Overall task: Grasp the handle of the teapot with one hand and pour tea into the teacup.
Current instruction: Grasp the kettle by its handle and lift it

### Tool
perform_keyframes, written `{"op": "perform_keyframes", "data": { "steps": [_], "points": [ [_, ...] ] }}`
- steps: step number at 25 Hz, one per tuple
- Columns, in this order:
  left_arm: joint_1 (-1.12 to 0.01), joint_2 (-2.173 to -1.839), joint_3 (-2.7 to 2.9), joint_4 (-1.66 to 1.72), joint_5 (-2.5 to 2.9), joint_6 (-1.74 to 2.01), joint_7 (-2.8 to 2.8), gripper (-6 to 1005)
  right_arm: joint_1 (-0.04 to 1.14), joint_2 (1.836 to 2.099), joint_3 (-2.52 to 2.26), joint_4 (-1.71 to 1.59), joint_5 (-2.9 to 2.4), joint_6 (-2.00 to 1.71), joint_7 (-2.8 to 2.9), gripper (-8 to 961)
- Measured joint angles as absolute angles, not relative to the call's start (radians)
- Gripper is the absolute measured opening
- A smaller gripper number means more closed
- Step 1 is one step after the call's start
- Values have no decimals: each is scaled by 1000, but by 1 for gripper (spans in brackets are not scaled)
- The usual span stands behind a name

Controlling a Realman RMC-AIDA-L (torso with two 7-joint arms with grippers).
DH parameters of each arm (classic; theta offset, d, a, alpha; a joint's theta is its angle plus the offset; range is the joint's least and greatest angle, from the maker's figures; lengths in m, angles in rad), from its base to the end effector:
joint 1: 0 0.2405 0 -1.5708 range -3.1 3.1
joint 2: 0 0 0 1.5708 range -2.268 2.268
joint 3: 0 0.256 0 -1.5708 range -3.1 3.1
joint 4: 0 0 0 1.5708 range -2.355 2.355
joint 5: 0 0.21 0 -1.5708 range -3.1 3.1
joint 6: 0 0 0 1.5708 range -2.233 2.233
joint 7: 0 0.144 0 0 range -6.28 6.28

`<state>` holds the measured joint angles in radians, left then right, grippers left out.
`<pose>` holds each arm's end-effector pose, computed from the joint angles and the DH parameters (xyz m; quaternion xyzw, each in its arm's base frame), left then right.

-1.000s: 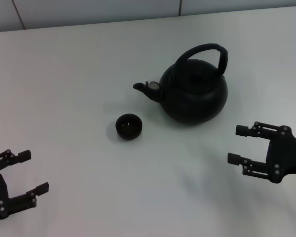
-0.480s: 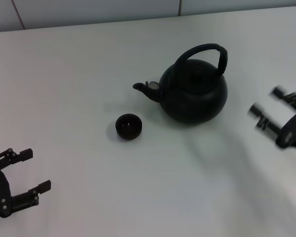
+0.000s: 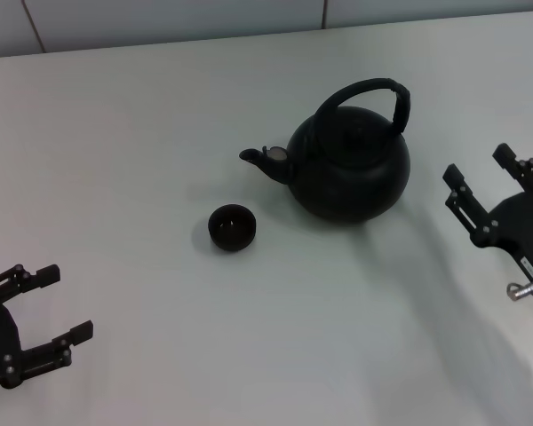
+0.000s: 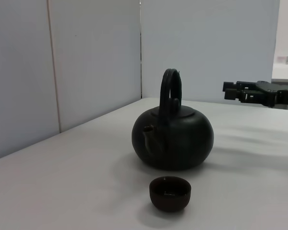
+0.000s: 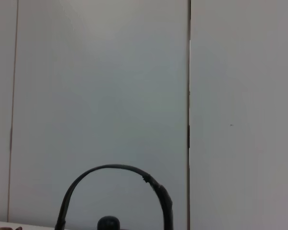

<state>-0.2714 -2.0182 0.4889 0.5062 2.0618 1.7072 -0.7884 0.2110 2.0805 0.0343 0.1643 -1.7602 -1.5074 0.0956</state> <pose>-0.3490 0.2287 0.0170 -0.9404 -0.1131 -0.2381 0.2150 0.3417 0.2196 -0.0380 -0.7364 0.1901 0.3201 0.5649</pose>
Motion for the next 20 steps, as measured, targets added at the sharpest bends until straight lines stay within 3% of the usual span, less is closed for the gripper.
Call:
{"op": "perform_keyframes", "data": {
  "steps": [20],
  "points": [
    [-267, -2031, 470, 506, 2058, 1716, -789, 814, 410, 2078, 30, 58, -1764, -1362, 245, 682]
  ]
}}
